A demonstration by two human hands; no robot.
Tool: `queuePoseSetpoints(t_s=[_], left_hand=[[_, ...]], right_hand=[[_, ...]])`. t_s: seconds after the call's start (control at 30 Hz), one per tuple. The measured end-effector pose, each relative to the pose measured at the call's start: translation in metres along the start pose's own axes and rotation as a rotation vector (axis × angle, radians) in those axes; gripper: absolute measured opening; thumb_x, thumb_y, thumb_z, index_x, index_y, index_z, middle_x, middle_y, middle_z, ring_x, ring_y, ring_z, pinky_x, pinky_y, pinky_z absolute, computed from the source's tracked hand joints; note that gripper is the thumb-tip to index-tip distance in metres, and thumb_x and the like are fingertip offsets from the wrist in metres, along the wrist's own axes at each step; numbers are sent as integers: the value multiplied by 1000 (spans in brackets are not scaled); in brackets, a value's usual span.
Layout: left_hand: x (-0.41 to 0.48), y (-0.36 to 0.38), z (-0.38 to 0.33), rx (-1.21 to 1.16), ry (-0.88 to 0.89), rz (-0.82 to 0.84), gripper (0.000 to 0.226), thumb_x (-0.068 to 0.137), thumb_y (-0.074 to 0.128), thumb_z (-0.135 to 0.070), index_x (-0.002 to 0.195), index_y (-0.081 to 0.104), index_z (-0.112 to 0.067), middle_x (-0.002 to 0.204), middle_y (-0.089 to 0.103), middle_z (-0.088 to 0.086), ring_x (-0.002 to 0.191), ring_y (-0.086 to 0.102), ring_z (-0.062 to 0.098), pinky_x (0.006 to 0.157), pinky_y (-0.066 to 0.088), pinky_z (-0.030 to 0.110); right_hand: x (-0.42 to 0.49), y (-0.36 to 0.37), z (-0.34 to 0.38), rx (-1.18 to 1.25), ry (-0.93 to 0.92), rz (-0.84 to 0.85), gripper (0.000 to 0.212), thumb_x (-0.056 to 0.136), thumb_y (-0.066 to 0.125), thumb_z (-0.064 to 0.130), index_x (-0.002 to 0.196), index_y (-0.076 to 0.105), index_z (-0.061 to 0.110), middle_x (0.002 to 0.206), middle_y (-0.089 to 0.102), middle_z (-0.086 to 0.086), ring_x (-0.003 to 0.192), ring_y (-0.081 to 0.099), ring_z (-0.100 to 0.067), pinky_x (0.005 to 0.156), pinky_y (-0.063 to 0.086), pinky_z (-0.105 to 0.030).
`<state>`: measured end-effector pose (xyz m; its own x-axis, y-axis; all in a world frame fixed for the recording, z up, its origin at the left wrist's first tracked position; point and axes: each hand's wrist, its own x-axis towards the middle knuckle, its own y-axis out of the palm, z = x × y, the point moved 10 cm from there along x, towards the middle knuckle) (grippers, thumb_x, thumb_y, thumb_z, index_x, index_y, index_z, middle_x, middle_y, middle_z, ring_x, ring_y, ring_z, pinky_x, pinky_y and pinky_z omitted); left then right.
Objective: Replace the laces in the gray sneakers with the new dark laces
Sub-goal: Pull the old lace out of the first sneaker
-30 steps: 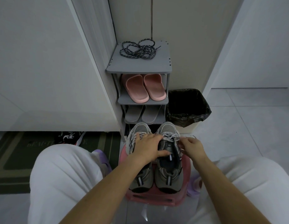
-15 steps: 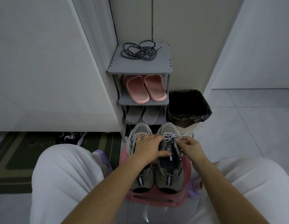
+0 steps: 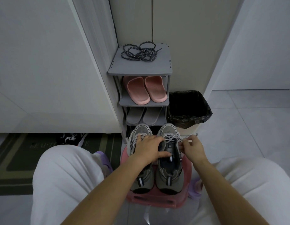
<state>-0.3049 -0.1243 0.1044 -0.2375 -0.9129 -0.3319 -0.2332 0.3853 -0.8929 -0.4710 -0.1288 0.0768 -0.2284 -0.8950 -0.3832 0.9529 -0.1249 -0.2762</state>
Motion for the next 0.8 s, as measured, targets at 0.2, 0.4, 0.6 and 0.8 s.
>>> queuePoseSetpoints(t_s=[0.2,0.4,0.6,0.8], left_hand=[[0,0,0,3,-2,-1,71,77,54,-68,136,41,-30,141,46,-2,134,36,22,115,8,54],[-1,-1,0,-24,-13,16,71,77,56,-67,135,42,-30,140,47,-1,133,37,22,114,7,54],[-2,-4,-1,-28,-10,-5,69,77,58,-66,133,45,-29,137,50,-2,131,39,22,114,10,54],[1,-6,2,-188,-56,40,55,85,49,-64,128,50,-29,133,55,-2,128,44,21,115,9,54]], right_hand=[[1,5,2,-97,-16,71,19,81,70,23,69,62,11,73,68,-13,69,62,-26,79,53,-45],[1,-2,3,-115,2,-40,15,94,49,14,81,51,7,75,62,-16,69,61,-30,76,54,-48],[1,-1,-5,107,98,-33,18,99,39,9,82,45,7,81,63,-18,62,60,-19,59,53,-29],[-9,0,-6,-150,54,19,33,90,59,30,69,62,5,67,63,-12,66,58,-25,70,53,-37]])
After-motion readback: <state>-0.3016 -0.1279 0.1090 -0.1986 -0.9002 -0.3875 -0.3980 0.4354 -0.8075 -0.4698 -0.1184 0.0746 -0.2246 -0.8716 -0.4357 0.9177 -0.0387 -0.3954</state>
